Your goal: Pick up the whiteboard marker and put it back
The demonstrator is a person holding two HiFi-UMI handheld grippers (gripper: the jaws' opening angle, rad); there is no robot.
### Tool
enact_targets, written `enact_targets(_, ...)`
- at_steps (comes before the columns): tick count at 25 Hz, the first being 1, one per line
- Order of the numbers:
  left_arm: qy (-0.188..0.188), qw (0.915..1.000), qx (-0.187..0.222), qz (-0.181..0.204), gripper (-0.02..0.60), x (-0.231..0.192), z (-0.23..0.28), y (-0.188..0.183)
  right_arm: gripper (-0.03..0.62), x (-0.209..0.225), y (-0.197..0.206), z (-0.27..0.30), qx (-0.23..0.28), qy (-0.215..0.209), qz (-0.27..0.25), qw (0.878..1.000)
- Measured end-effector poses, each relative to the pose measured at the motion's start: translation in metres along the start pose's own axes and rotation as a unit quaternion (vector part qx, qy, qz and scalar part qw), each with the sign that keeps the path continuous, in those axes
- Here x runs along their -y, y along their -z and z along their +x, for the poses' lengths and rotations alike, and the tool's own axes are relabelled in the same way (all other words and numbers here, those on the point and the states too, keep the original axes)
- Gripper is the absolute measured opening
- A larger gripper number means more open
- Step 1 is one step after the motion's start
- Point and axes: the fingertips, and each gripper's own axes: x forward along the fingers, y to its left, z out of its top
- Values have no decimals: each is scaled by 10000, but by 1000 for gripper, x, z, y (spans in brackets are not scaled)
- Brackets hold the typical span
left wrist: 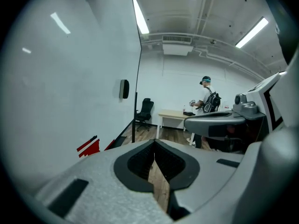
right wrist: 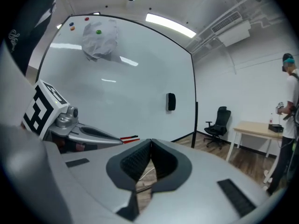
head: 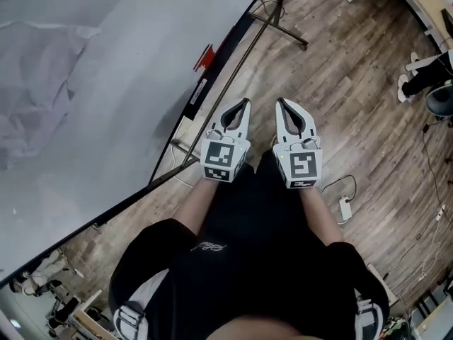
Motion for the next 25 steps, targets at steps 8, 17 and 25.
enact_targets(8, -1037, 9920, -559, -455, 8, -18, 25, 29, 3, 46, 21, 52, -112, -1029, 526, 9932)
enact_targets(17, -2193, 9637, -1492, 313, 8, -77, 10, 53, 3, 17, 37, 99, -369, -1975, 504, 9783)
enact_targets(25, -2414, 9348, -2602, 95, 8, -144, 6, 107, 3, -23, 36, 128, -550, -2375, 417, 9689)
